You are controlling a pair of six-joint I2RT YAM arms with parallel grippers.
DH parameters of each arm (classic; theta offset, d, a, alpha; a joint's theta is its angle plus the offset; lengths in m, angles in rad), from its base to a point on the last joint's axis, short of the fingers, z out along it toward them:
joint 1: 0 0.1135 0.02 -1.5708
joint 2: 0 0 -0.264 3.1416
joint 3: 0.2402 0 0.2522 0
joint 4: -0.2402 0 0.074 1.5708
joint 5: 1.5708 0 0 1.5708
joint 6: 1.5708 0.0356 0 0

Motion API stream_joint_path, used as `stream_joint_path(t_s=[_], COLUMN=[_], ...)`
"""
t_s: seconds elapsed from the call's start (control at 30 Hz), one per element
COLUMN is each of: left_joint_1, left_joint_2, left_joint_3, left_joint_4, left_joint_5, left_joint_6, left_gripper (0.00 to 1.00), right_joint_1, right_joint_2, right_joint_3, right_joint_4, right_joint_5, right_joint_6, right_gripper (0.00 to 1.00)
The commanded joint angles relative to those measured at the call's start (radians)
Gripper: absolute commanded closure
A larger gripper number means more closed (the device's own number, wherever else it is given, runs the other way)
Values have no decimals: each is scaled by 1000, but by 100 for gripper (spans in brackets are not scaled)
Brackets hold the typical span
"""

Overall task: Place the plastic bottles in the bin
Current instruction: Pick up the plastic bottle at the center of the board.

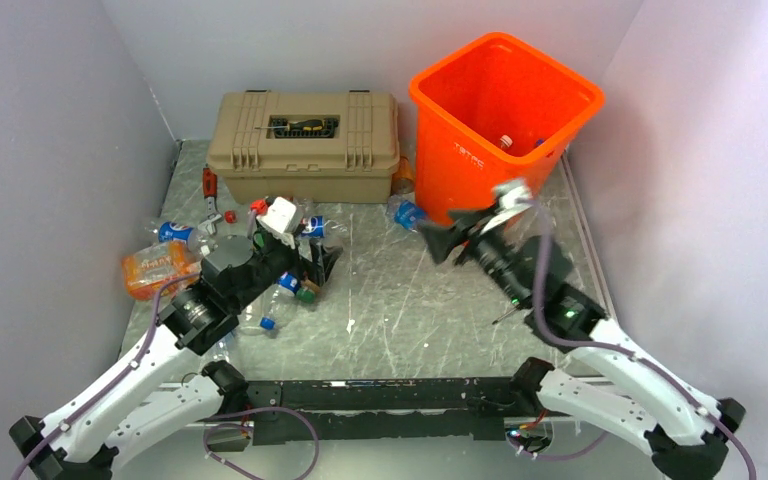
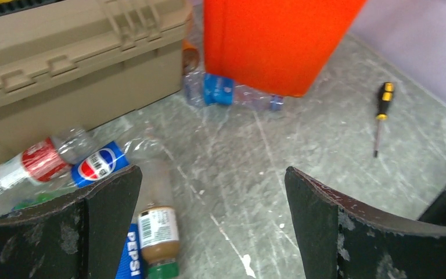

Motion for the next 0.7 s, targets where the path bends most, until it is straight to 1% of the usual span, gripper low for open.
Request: stream_joint_path(t_s=[0.0,0.03,0.1,0.13,0.23,0.33,0.4,0.47,0.53,0.67], left_joint_1=[-7,-11,-16,-18,-19,-20,-18,-8,12,64], left_joint_2=[47,63,98,118,183,228,282,372,473,639], left_joint_3=[78,90,122,144,191,195,206,235,261,308], left_joint_4=[-74,-91,-143,-185,-311,-329,-343,-390,-431,-472], left_joint_5=[-179,-217,-295,-321,-336,-279,-236,-190,-172,-92], left_joint_6=[20,20,22,23,32,56,55,51,27,-4], left_gripper=[1,2,2,1,1,1,1,1,1,3], right_joint_1=[104,127,160,171,189,193,192,194,196,199], right_joint_2=[-21,-23,-19,-15,12,78,153,205,228,191], right_joint_3=[-210,-256,-336,-375,-480,-556,-565,-548,-529,-543], right_joint_4=[19,23,44,83,200,323,364,364,354,352], right_joint_5=[-4,38,59,61,35,27,49,68,84,88], right_joint_6=[82,99,136,159,216,281,323,341,341,324], right_gripper=[28,28,28,28,28,28,27,28,28,29])
